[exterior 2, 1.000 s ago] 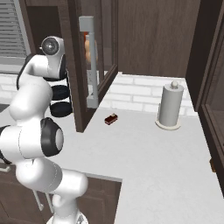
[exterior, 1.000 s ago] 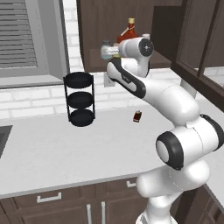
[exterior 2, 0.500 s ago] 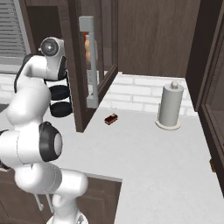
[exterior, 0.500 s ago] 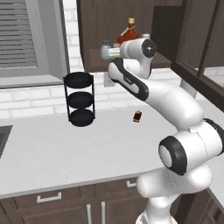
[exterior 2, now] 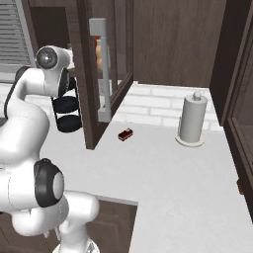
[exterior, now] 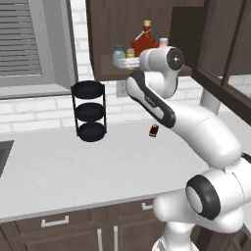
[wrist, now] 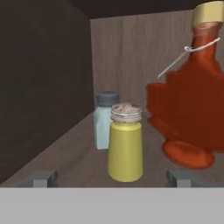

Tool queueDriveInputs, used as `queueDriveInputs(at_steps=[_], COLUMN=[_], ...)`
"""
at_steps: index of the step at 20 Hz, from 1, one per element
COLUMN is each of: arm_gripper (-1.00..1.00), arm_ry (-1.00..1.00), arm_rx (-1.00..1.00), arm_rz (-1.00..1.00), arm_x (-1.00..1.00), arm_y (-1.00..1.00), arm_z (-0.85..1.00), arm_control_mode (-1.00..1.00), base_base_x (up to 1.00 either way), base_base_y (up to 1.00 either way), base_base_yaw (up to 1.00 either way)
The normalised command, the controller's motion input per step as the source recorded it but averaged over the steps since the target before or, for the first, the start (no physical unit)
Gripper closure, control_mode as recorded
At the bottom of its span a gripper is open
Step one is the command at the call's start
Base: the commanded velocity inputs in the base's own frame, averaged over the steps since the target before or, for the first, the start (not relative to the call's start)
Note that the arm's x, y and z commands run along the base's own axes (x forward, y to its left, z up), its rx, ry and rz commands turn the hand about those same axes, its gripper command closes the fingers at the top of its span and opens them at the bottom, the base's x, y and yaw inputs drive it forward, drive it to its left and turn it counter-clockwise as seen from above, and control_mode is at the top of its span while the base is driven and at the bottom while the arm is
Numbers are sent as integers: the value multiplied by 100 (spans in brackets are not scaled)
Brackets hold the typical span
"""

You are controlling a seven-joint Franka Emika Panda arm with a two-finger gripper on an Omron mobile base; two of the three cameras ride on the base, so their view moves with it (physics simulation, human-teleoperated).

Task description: Put the shaker and condiment bottle from the counter next to their counterparts in the cabinet.

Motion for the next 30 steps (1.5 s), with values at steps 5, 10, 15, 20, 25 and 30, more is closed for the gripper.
queueDriveInputs(at_steps=[5,10,15,20,25,30], arm_gripper=[-100,-100,-100,-100,-100,-100], arm_ry=[0,0,0,-1,0,0], arm_rx=[0,0,0,0,0,0], arm_rz=[0,0,0,0,0,0], arm_x=[-50,-49,-61,-78,-76,-80], arm_y=[0,0,0,0,0,0], arm_z=[15,16,10,3,5,8], arm_control_mode=[-100,-100,-100,-100,-100,-100], base_base_x=[0,0,0,0,0,0], base_base_y=[0,0,0,0,0,0], base_base_yaw=[0,0,0,0,0,0])
